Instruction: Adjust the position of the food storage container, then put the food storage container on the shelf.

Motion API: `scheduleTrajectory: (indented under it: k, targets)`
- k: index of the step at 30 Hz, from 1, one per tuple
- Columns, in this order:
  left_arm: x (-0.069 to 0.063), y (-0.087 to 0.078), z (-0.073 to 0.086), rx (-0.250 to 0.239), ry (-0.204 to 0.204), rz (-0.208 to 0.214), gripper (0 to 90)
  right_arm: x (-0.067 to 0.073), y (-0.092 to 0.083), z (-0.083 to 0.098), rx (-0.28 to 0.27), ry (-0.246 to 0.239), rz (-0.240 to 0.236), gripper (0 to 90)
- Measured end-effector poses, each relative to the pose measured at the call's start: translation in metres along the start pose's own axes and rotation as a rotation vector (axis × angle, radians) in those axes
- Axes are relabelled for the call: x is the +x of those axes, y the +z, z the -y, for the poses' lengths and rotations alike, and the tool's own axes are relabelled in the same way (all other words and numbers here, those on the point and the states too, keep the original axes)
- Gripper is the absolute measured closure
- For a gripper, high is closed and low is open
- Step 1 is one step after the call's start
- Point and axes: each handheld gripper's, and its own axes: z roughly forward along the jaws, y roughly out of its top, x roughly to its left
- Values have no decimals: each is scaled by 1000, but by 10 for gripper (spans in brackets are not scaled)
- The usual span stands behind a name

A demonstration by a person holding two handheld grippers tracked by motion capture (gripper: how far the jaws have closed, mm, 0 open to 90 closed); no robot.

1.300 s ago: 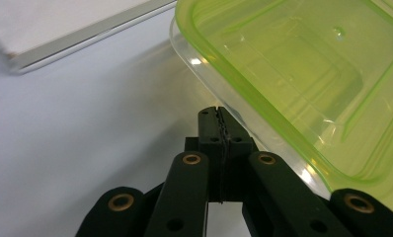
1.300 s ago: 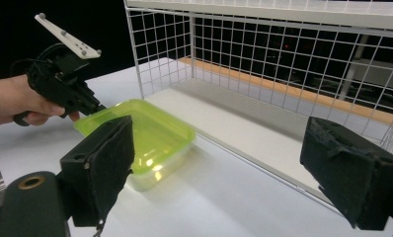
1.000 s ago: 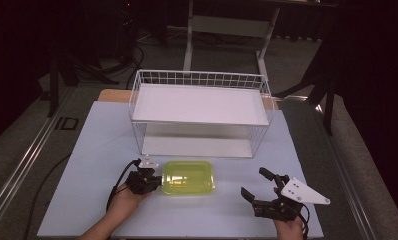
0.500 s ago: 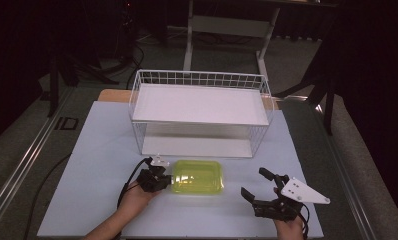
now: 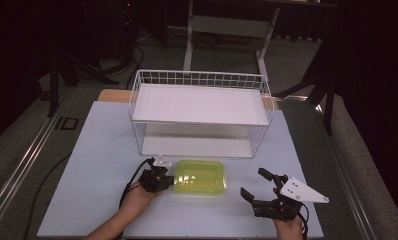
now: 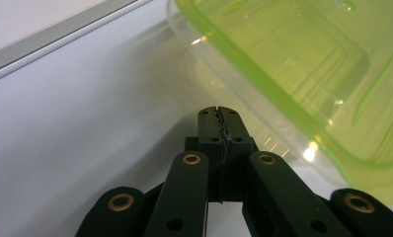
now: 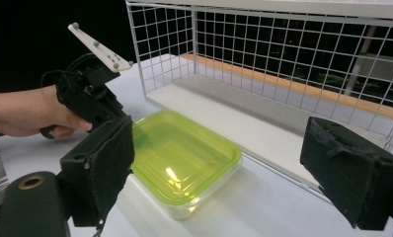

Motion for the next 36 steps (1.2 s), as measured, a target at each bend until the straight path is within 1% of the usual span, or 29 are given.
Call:
scheduleTrajectory:
  k: [2,4,5,6,7,8,9,10,11,12,13,14,15,16,17,18,20,21,24,25,26,28,30,31,32,33,34,35,36]
  targets:
    - [2,-6,5,-14,3,-5,900,0,0,0,3,-2,-1,135]
    - [4,-14,10,-25,-19,-3,847,1,1,0,-4,-4,-7,135]
    - [5,-20,12,-34,-23,-2,812,2,1,0,-2,-6,-8,135]
    - [5,-25,14,-50,-22,2,807,3,1,-1,1,-11,-5,135]
    - [6,-31,15,-63,-21,12,773,4,2,-1,2,-21,-2,134]
    - [7,-35,15,-76,-36,31,712,5,2,-1,2,-23,1,135]
    - [9,-42,16,-100,-52,61,651,6,2,-2,5,-25,6,135]
    - [10,-49,17,-132,-51,67,632,6,2,-2,3,-32,15,135]
    - [10,-53,18,-156,-52,65,581,7,2,-3,11,-31,23,135]
    - [10,-59,19,-174,-56,70,499,7,2,-3,19,-31,31,135]
    - [11,-62,19,-184,-61,94,417,7,2,-4,20,-30,35,134]
    - [11,-66,20,-202,-53,118,359,6,1,-4,17,-33,33,134]
    - [11,-69,20,-206,-48,114,243,6,1,-5,25,-30,26,130]
    - [10,-70,19,-196,-37,118,171,6,2,-5,33,-31,26,128]
    - [10,-73,20,-206,-17,171,95,6,2,-6,37,-30,28,128]
    - [10,-75,20,-212,-18,181,42,6,3,-6,52,-32,33,125]
    - [8,-78,19,-214,-18,191,27,6,3,-7,57,-28,33,125]
    - [6,-79,18,-213,-16,199,27,7,3,-10,63,-22,54,125]
    - [5,-80,18,-216,-12,198,27,7,2,-12,57,-28,60,126]
    - [-1,-83,13,-224,-7,196,27,9,2,-16,62,-55,78,150]
    - [-3,-84,11,-229,-3,190,27,11,1,-17,60,-63,80,167]
    - [-6,-85,7,-221,-10,206,27,13,4,-19,77,-69,29,165]
    - [-8,-84,2,-222,-11,213,28,15,8,-19,93,-81,17,165]
    - [-8,-84,-1,-216,-14,213,27,16,11,-20,126,-73,3,165]
    - [-9,-83,-3,-219,-20,225,28,16,15,-20,157,-83,1,167]
    - [-9,-82,-5,-219,-30,231,28,16,18,-20,176,-89,8,167]
    - [-9,-82,-5,-219,-30,231,28,16,18,-20,176,-89,8,167]
    - [-9,-80,-10,-220,-46,246,28,14,23,-22,199,-60,-10,164]
    - [-9,-79,-13,-217,-46,243,28,13,25,-22,214,-44,-9,156]
